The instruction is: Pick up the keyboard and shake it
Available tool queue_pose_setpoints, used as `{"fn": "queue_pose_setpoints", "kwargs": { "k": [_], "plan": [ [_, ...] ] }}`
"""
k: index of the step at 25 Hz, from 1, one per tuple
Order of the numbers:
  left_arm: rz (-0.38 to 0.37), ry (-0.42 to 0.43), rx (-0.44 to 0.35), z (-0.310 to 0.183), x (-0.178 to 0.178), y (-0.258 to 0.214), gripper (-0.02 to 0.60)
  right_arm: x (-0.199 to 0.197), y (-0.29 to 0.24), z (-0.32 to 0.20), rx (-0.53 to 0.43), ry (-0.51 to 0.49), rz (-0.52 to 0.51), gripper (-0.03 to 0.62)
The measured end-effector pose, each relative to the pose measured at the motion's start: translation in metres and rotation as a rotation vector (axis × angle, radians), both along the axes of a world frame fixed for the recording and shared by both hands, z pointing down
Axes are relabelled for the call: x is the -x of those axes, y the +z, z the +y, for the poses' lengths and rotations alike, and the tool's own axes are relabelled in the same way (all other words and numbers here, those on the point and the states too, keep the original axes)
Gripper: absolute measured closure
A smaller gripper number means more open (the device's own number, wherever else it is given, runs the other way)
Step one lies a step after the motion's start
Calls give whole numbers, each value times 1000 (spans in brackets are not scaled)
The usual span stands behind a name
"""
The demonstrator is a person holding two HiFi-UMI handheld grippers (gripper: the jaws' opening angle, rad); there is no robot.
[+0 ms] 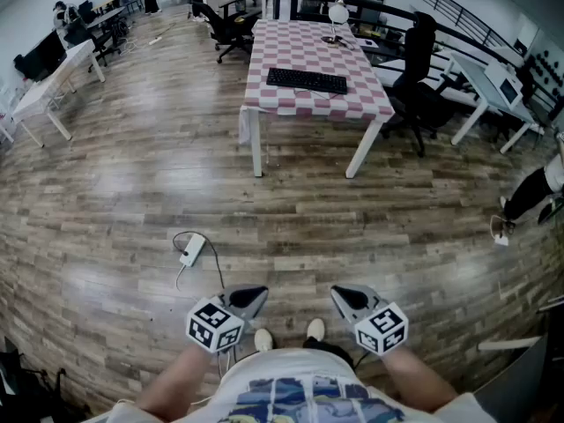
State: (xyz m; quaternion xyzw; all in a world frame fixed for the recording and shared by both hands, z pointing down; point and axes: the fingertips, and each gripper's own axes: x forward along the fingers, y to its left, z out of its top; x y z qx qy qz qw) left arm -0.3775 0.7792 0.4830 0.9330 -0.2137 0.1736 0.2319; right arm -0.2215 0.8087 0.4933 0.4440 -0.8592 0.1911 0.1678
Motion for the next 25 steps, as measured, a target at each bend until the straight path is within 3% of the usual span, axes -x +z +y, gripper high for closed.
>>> {"fn": "queue_pose_setpoints", "kwargs": {
  "k": [4,13,20,23,25],
  "plan": [
    [11,10,-28,-11,-51,-11,578,-40,-19,-15,-52,-9,0,595],
    [-18,23,-51,-21,-160,-15,578,-144,-14,-24,-48,-7,-24,595],
    [-31,-21,-43,-44,-219,-9,578,-203,4,-45,-43,-41,-52,592],
    [-30,-28,-42,-68,-233,-10,553,-216,8,-66,-25,-36,-82,497],
    [-35,-30,-39,-90,-239,-8,514,-225,10,-91,-22,-25,-85,474]
  ]
}}
